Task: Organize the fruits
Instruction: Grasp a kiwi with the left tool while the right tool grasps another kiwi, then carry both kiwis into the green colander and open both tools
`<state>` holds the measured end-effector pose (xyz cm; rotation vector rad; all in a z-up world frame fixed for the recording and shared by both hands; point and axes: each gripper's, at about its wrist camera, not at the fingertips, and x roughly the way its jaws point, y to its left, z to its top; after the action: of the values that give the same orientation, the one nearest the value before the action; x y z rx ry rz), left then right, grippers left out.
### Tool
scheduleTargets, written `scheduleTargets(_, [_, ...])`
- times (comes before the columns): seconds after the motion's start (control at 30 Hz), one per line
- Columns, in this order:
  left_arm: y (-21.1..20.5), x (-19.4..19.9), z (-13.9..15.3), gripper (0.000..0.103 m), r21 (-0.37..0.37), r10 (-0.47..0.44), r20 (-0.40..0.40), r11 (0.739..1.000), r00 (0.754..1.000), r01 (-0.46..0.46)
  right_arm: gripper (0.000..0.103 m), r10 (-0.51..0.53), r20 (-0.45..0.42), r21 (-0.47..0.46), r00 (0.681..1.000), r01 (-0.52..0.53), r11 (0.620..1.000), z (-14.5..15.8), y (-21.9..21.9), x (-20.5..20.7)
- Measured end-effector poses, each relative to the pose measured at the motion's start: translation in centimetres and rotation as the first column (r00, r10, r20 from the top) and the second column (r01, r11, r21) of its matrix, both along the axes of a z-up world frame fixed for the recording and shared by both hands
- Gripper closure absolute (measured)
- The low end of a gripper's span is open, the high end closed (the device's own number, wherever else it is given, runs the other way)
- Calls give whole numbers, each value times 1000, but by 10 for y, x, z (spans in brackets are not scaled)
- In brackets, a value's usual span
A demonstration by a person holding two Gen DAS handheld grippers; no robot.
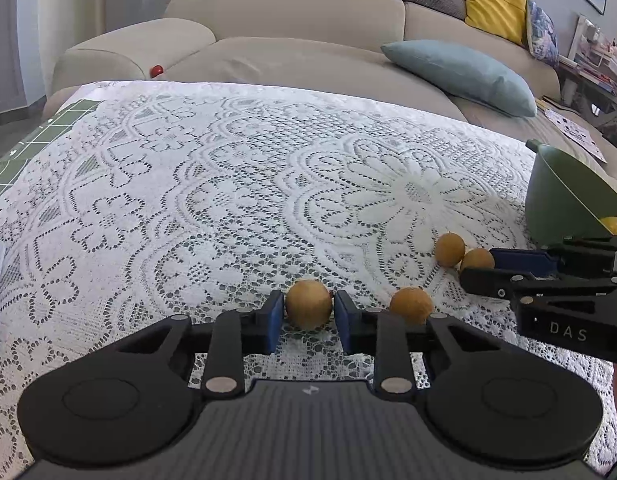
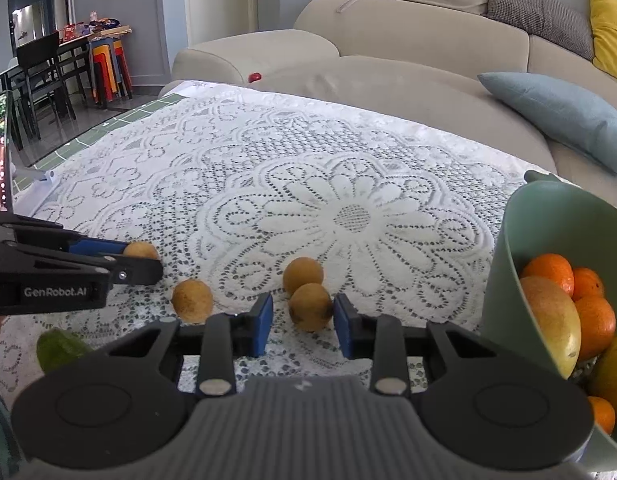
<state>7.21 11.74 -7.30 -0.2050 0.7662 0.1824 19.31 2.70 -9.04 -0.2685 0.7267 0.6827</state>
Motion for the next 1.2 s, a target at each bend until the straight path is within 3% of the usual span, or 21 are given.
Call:
scheduleTargets(0.03, [0,0,0,71,2,2,0,1000,1000,-2,82,-5,-3,-2,1000,5,1000,0,0,1])
scheduleTargets(0.43, [-2,-1,4,75,2,30,7,1000,1000,-30,83,-6,16,-22,1000,7,1000,5,-2,-4])
scheduleTargets(0.77, [-27,-6,31,75,17,12,81,1000,997,-13,83,20,140,-1,990,-20,1000,40,-8,-26])
scheduleTargets(0.93, [-47,-8,53,75,29,42,152,998,988,-47,83,3,205,26,979,-8,1000,61,-17,-30])
scheduleTargets(1.2, [-76,5,81,75,-68,82,209,995,974,-69,83,-104,282,46,954,95,994,83,-48,-21])
